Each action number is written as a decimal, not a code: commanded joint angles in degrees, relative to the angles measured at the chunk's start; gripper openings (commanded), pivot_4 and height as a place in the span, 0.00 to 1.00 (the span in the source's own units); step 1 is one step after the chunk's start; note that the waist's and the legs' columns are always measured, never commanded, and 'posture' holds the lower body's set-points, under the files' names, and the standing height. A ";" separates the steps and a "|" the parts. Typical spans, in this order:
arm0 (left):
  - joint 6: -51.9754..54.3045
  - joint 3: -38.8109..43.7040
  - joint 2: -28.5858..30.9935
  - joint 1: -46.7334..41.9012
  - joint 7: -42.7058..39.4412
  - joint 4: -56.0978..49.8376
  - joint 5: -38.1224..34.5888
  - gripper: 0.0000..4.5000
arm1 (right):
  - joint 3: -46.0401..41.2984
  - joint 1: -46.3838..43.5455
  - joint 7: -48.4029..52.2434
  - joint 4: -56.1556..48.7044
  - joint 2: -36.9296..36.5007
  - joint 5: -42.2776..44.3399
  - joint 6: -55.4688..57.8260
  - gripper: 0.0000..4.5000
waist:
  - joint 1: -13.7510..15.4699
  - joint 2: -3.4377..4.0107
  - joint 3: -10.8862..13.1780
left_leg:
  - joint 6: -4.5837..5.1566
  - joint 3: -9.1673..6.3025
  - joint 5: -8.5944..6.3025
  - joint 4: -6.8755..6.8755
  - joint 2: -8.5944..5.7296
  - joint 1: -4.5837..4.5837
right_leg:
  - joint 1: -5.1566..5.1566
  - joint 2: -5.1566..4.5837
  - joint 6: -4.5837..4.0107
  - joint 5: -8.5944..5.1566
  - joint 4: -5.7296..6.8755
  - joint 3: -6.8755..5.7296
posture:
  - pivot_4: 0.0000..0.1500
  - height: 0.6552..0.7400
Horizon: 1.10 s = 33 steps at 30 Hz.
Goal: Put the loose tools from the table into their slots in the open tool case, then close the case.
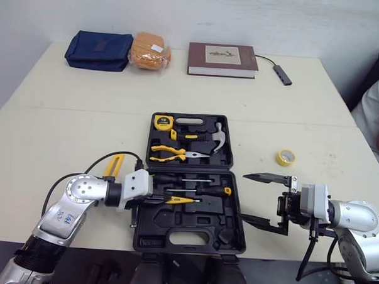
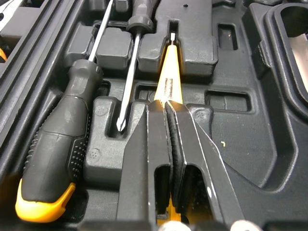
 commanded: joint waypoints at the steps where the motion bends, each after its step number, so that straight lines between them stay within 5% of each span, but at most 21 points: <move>1: 2.53 -3.00 0.62 2.09 0.02 1.82 2.61 0.01 | -0.51 0.15 -0.37 -1.35 0.27 0.23 -0.60 1.00 | -0.01 0.07 -0.04 | -0.21 -0.03 -0.15 0.00 0.00 0.03 | 0.05 0.00 0.00 0.00 -0.04 -0.02 | 1.00 1.00; 9: -0.37 -1.89 -0.49 2.16 1.15 3.27 1.97 0.01 | -0.66 0.11 -0.60 -1.02 0.29 0.13 -0.80 1.00 | -0.01 0.33 -0.19 | -0.20 -0.15 -0.19 0.00 0.01 0.13 | 0.30 -0.01 0.00 0.00 -0.18 -0.16 | 1.00 1.00; 12: -1.20 5.44 -3.11 2.03 -1.42 -1.61 -9.72 0.01 | -2.99 0.04 -0.14 -0.20 -1.03 0.85 -0.77 1.00 | -0.04 0.40 -0.16 | -0.20 -0.17 -0.20 0.00 0.01 0.13 | 0.31 -0.03 0.00 0.00 -0.20 -0.17 | 1.00 1.00; 17: -2.86 11.43 -0.09 4.37 -3.27 -3.21 -11.99 0.01 | -6.62 1.00 1.21 1.83 -2.89 1.24 -1.41 1.00 | -0.03 0.40 -0.08 | -0.05 -0.25 -0.10 0.00 0.02 0.00 | 0.24 -0.01 0.01 0.00 -0.24 -0.28 | 1.00 1.00; 21: 0.29 24.59 3.12 12.46 -2.06 -1.38 -16.67 0.01 | -16.32 5.81 2.82 9.66 -3.54 2.05 -5.49 1.00 | -0.21 0.44 -0.04 | 0.09 -0.24 -0.09 -0.01 0.04 0.00 | 0.28 0.01 0.01 0.00 -0.32 -0.29 | 1.00 1.00; 26: -3.40 39.70 2.61 19.77 1.25 7.70 -17.25 0.33 | -27.07 7.21 2.02 24.40 -5.32 -0.14 -13.69 1.00 | -0.18 0.49 -0.01 | 0.20 -0.21 -0.19 -0.01 0.04 0.00 | 0.33 0.02 0.02 0.01 -0.44 -0.31 | 1.00 1.00; 32: -10.50 51.98 2.04 23.42 5.51 22.10 -15.78 0.96 | -34.82 8.35 1.00 41.29 -7.19 -2.92 -25.08 1.00 | -0.31 0.50 0.00 | 0.08 -0.20 -0.56 -0.04 0.10 0.03 | 0.23 0.00 0.01 0.01 -0.46 -0.27 | 1.00 1.00; 33: -11.21 53.90 2.18 24.40 6.36 24.65 -15.61 0.98 | -36.34 9.03 0.39 45.36 -7.83 -3.46 -26.81 1.00 | -0.35 0.51 0.00 | 0.07 -0.21 -0.56 -0.08 0.09 0.03 | 0.23 0.00 0.01 0.00 -0.50 -0.26 | 1.00 1.00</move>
